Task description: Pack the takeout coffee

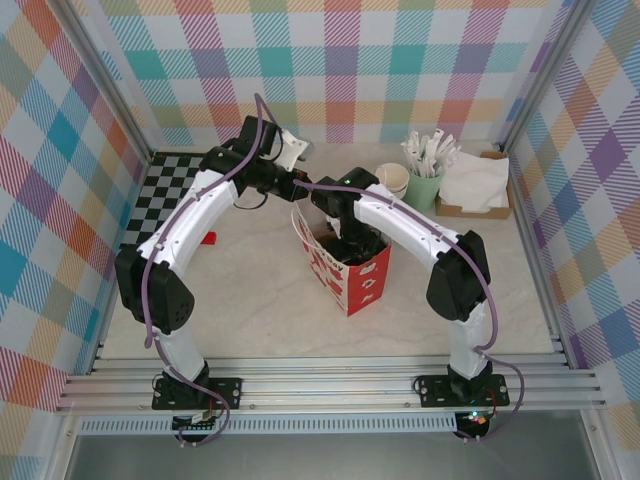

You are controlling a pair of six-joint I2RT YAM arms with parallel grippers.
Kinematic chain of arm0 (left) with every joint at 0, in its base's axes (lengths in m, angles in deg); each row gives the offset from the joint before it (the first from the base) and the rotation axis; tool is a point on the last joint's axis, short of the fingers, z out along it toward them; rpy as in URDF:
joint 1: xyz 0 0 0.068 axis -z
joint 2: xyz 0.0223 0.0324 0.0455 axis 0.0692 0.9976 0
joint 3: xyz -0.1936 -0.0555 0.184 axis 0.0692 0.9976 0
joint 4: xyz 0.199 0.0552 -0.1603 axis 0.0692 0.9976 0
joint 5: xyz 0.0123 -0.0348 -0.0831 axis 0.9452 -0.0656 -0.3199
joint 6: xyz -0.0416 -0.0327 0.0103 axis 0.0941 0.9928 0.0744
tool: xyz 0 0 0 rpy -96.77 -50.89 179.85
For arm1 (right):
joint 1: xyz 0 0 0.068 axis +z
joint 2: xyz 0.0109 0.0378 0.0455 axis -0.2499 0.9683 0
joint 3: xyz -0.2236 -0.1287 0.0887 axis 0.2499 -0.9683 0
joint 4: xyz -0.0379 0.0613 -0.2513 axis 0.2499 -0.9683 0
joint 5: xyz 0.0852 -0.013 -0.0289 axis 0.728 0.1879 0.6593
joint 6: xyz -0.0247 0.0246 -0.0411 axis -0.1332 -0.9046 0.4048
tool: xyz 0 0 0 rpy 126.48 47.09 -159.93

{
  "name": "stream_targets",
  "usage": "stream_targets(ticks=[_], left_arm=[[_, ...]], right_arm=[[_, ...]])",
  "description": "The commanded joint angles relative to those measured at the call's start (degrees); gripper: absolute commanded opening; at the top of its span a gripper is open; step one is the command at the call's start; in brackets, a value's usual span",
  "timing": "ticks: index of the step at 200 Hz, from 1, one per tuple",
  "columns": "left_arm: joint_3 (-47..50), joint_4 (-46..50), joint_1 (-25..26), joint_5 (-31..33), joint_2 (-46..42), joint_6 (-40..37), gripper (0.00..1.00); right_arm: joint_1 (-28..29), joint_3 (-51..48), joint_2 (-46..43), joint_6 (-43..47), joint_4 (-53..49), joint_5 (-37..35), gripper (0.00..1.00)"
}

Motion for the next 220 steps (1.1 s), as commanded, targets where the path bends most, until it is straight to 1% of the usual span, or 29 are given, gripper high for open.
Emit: stream_targets(ticks=[1, 220], left_arm=[[-1.15, 0.61, 0.40, -1.42, -1.34, -0.72, 0.00], [-1.11, 0.98, 0.40, -1.68, -1.06, -0.72, 0.00]], right_arm=[[-0.35, -0.49, -2.26, -0.97, 0.25, -1.19, 0.35], [-0.41, -1.12, -2.78, -0.45, 2.36, -1.29, 0.35]])
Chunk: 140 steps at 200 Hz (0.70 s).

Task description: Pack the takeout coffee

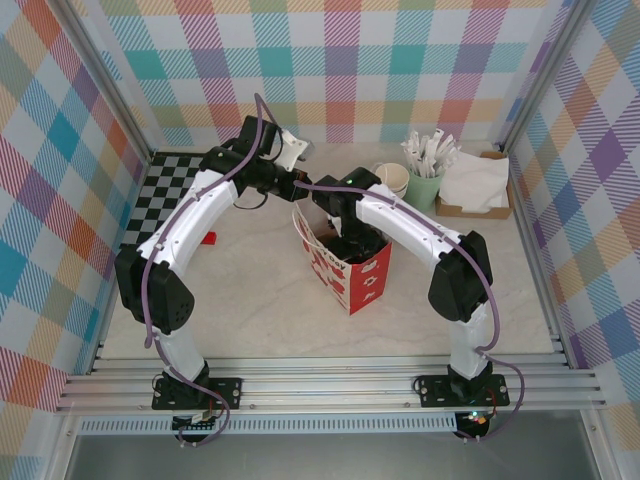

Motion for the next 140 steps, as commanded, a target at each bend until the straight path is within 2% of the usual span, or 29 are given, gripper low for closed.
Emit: stream_targets(ticks=[1, 93, 140], left_arm=[[-1.09, 0.93, 0.40, -1.50, -1.02, -0.72, 0.00], [-0.82, 3.68, 0.40, -0.63, -0.86, -1.89, 0.00], [0.05, 2.68, 0.40, -1.16, -1.44, -1.35, 0.00]], right_arm=[[-0.36, -0.23, -2.02, -0.25, 0.52, 0.16, 0.35], [-0.55, 4.12, 0.36, 1.64, 0.60, 2.07, 0.35], [-0.55, 5.60, 0.00, 1.99, -0.76, 0.69, 0.35]])
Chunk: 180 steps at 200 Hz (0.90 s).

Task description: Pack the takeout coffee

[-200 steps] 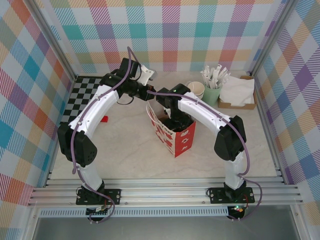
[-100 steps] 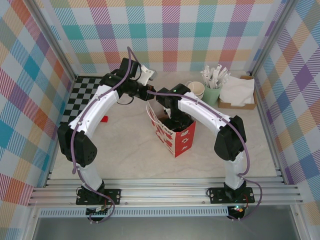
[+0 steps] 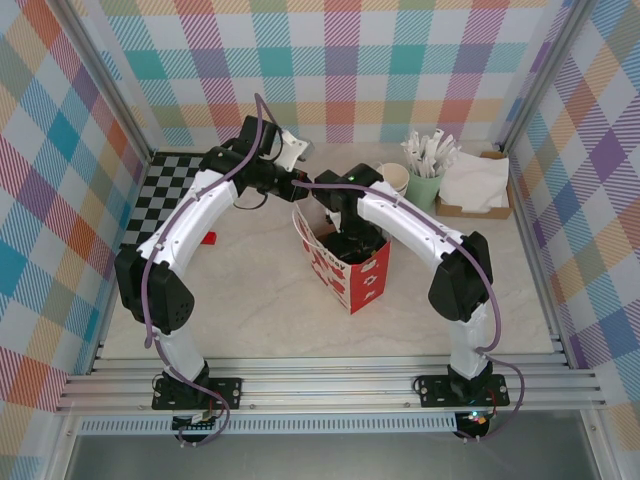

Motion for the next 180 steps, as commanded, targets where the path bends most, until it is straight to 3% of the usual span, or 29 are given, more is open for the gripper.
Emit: stream_targets(ticks=[1, 180], left_arm=[[0.09, 2.44, 0.40, -1.22, -1.43, -1.10, 0.00], [-1.23, 1.55, 0.38, -1.88, -0.28, -0.04, 0.00]], right_arm=[[-0.20, 3.14, -0.02, 1.03, -0.94, 0.05, 0.35], [-0.18, 0.05, -1.57, 1.61, 0.99, 0.28, 0.35]])
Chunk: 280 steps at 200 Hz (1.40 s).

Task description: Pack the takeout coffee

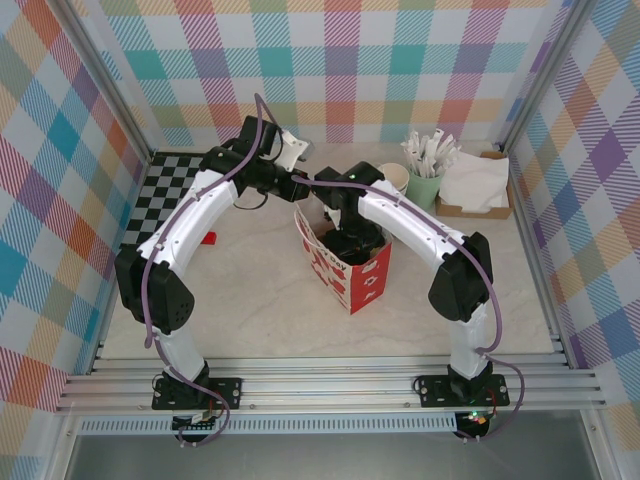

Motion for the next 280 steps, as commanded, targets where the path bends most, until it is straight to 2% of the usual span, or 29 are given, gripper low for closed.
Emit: stream_targets(ticks=[1, 280], left_arm=[[-1.25, 1.54, 0.39, -1.22, -0.28, -0.32, 0.00], [-0.47, 0.92, 0.40, -1.22, -0.64, -0.53, 0.00]], right_arm=[[-0.19, -0.89, -1.54, 0.70, 0.22, 0.47, 0.35], [-0.30, -2.82, -2.13, 0.33, 1.46, 0.42, 0.34]])
